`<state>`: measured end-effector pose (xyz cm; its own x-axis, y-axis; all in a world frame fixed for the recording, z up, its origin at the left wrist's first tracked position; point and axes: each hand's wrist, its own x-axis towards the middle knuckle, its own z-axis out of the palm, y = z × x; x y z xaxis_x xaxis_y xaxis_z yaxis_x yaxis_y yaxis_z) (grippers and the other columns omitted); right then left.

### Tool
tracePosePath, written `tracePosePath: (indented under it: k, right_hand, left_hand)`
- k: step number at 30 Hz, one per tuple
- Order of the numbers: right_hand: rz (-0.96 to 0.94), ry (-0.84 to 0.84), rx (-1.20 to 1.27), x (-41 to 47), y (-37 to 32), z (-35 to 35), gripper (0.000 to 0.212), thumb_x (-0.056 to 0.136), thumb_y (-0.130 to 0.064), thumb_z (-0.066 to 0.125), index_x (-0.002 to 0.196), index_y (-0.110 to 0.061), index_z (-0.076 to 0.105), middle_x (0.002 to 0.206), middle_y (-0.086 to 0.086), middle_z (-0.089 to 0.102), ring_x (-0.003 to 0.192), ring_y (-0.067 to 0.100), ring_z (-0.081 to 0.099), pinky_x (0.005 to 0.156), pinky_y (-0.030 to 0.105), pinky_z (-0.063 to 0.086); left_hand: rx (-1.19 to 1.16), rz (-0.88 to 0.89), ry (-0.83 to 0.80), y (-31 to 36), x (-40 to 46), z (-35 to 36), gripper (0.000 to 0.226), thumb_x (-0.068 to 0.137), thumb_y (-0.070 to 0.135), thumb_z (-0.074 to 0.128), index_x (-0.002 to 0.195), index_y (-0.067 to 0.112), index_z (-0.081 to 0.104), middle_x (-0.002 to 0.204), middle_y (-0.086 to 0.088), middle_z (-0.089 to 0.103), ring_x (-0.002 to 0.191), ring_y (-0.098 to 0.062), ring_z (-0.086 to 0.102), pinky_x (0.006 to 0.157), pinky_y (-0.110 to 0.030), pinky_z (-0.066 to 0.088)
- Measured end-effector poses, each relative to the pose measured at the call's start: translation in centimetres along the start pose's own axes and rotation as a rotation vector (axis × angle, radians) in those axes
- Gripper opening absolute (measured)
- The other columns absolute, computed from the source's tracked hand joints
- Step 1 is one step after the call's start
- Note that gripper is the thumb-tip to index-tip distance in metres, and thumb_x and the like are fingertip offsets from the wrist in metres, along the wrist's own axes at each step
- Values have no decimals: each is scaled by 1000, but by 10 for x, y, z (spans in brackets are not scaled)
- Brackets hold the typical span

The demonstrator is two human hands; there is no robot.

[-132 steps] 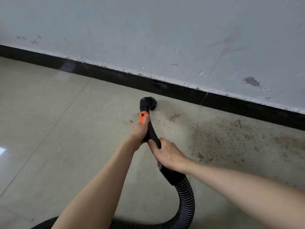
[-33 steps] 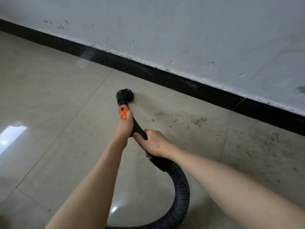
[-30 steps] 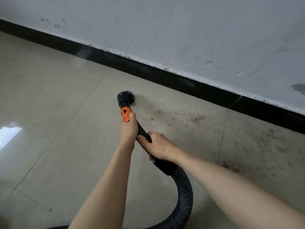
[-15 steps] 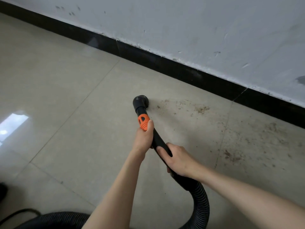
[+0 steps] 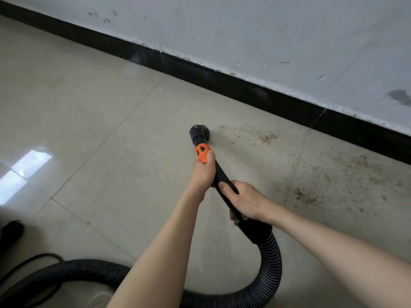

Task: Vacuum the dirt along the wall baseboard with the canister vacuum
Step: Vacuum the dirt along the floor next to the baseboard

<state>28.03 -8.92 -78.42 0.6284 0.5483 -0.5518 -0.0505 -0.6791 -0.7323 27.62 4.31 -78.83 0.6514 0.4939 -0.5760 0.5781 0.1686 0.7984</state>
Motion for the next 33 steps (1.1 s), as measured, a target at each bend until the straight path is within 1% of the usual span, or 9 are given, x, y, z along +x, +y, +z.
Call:
tracePosePath:
  k: [3,6,9,16,19,22,25,30,33]
  right_hand:
    - [-4,-76,-24,-9,2,9,49,88,-62,39,84,-15,50,53,4,67,44,18,63,47,23,46]
    - [3,-144,-15,-24,7,18,61,74,-73,36,86,-14,50,55,5,68,46,19,64,48,25,48]
    - [17,-181,7,-42,15,22,67,68,-77,34,86,-14,49,54,4,67,45,20,64,46,24,47]
    - [31,-171,18,-64,31,18,55,82,-66,38,87,-12,48,55,7,66,45,22,62,41,19,42]
    - [34,-155,-30,-70,35,26,49,85,-64,38,86,-15,48,53,5,65,45,21,61,40,21,43]
    - [28,-189,-69,-76,36,37,47,84,-65,35,84,-19,46,49,0,62,46,21,60,41,22,44]
    - [-1,-234,-128,-76,35,41,44,85,-64,33,83,-21,43,49,-2,61,49,22,61,41,22,45]
    - [-29,-143,-210,-68,31,37,45,88,-64,33,82,-22,44,52,-1,62,41,15,58,43,24,45]
    - [-11,-44,-263,-62,30,26,51,80,-71,28,81,-23,44,52,-1,63,36,11,56,46,27,48]
  left_hand:
    - [-43,-12,72,-17,-14,-10,29,95,39,41,79,15,46,73,-3,47,65,-16,49,59,-29,43]
    - [-97,-31,122,-34,-30,-14,26,93,38,42,82,15,46,74,-2,45,66,-16,47,61,-29,42]
    - [-122,-97,134,-48,-46,-9,30,91,41,42,95,12,48,78,-1,46,69,-16,48,63,-30,41]
    - [-129,-142,111,-58,-65,2,38,89,43,42,107,9,47,80,0,48,70,-16,50,63,-30,41]
    - [-111,-126,108,-64,-74,2,35,91,42,41,103,10,47,79,0,47,69,-15,48,62,-28,40]
    - [-117,-103,174,-77,-83,-3,32,92,42,41,94,11,49,76,0,47,65,-13,48,57,-27,38]
    - [-152,-106,240,-88,-89,-8,36,93,45,41,94,10,48,75,0,48,67,-14,49,59,-29,38]
    - [-188,-82,203,-79,-80,-7,37,94,46,41,98,10,49,77,0,48,68,-14,49,60,-28,40]
    - [-188,-69,102,-66,-68,2,36,94,47,41,93,12,52,78,0,50,72,-14,53,70,-32,46]
